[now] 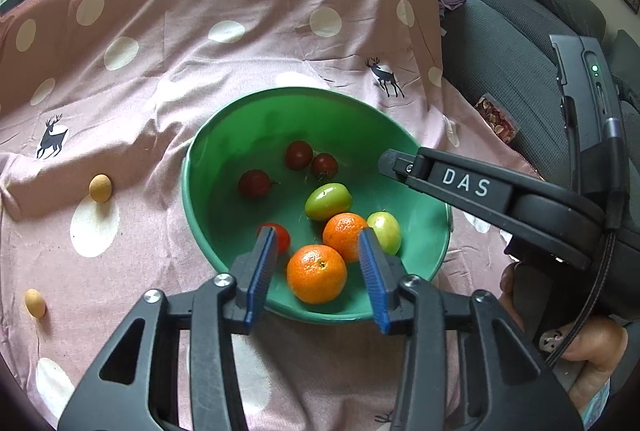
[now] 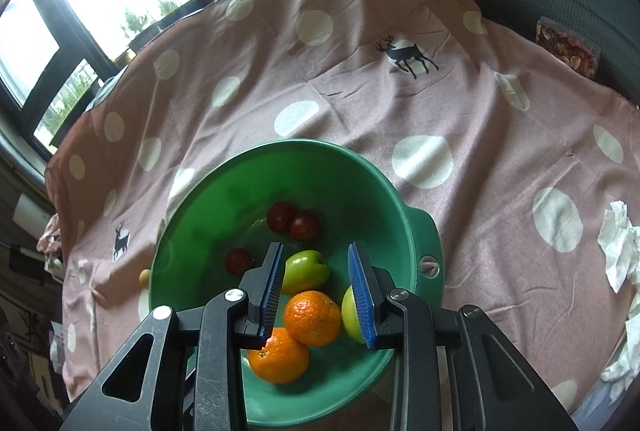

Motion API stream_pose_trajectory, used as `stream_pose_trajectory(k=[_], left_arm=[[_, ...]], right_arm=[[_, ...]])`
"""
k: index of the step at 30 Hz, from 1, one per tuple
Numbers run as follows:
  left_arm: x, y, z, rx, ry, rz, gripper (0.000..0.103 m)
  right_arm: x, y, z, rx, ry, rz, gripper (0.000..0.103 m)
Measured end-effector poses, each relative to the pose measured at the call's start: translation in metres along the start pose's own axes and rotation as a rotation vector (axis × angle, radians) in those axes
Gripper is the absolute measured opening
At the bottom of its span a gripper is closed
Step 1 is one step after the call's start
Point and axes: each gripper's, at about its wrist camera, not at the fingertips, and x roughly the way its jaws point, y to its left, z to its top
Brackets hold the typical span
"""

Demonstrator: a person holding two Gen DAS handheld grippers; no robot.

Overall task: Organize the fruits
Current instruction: 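Open both grippers to drop the tomatoes into the bowl, then move both grippers to the small tan round fruits on the cloth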

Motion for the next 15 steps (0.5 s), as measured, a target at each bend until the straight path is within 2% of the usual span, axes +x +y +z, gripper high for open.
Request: stream_pose_trajectory(k=[1,3,5,11,15], left_arm=[[-0.005,0.001,-0.001,0.0,-0.009,0.005,0.045],[-0.014,0.005,-0.002,0.006,-0.026,0.019,0.046],[-0.025,0.011,-0.004,0.0,-0.04,0.033,0.053],[-0.058,0.048,-0.012,-0.064,-0.074,0.102,0.061],[-0.079,0.084,-0.02,-0.127,-0.094,0.176,0.064]], right_arm=[[0.0,0.002,0.0,-0.004,-0.002,-0.003,0.033],[-0.002,0.006,0.0,-0.012,-0.008,0.0,0.041],[-0.004,0.012,-0.001,-0.021,-0.016,0.014,0.05],[-0.01,0.038,-0.005,-0.077,-0.043,0.065,0.072],[-0.011,0.062,-0.011,-0.137,-0.044,0.108,0.073]])
